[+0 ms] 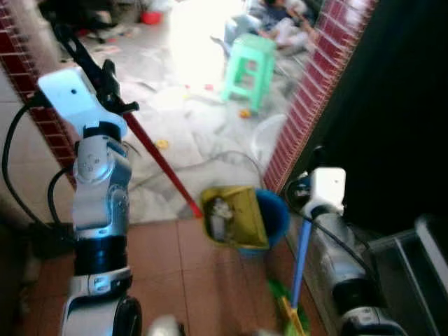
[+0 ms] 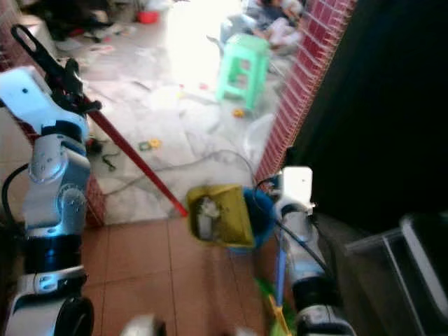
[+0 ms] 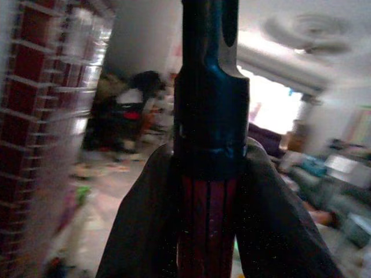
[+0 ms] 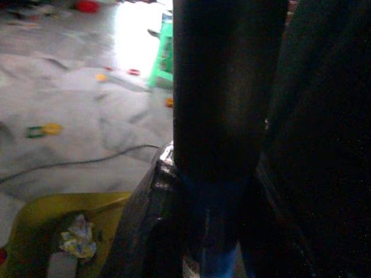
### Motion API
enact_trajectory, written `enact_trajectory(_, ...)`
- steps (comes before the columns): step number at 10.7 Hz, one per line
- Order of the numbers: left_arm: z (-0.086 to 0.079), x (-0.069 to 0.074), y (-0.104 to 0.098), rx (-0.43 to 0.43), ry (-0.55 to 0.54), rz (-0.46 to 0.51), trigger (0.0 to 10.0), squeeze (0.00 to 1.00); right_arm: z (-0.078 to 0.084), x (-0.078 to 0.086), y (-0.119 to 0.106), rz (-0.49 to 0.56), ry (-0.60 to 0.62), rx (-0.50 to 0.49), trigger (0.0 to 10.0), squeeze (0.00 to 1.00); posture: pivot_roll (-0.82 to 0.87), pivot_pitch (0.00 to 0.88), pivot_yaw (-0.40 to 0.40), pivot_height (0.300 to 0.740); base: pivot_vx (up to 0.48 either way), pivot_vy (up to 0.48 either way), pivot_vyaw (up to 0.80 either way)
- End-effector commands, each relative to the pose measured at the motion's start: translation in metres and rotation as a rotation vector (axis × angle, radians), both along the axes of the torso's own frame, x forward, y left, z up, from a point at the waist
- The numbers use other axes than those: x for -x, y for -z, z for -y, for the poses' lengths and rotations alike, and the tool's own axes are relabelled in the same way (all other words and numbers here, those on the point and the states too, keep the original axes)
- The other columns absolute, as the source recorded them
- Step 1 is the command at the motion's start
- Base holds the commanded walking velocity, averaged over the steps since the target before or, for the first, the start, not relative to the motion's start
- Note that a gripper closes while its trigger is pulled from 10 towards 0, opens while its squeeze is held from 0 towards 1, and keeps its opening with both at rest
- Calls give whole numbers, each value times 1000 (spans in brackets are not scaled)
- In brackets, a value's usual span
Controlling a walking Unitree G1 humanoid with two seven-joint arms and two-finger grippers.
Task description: Sweep floor
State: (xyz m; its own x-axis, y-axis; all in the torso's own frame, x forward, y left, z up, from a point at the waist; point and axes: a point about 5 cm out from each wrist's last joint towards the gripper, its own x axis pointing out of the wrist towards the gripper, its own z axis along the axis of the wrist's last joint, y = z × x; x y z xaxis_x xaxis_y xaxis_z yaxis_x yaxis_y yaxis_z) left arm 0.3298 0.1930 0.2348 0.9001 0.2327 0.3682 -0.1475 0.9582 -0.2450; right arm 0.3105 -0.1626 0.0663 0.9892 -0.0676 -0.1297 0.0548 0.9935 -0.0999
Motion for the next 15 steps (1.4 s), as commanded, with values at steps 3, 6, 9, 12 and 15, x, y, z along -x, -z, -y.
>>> enact_trajectory(3, 12, 3, -22, -70, 15, 105, 10000, 0, 9, -5, -11, 48, 23, -2, 10000, 0, -17, 0, -42, 740, 399, -262, 0)
enact_trajectory(6, 19, 5, -19, -82, 34, 104, 10000, 0, 3, -7, -13, 57, 13, -11, 10000, 0, -14, 0, -39, 740, 401, -260, 0)
enact_trajectory(9, 19, 6, -21, -97, 21, 118, 10000, 0, 1, -8, -12, 58, 6, -15, 10000, 0, -12, 0, -42, 740, 396, -266, 0)
enact_trajectory(12, 32, 9, -29, -258, 34, 194, 10000, 0, 1, -9, -13, 61, 5, -12, 10000, 0, -10, 0, -45, 740, 0, 0, 0)
enact_trajectory(15, 62, 11, -17, -335, 147, 221, 10000, 0, 1, -11, -13, 62, 0, -15, 10000, 0, -9, 0, -51, 740, 0, 0, 0)
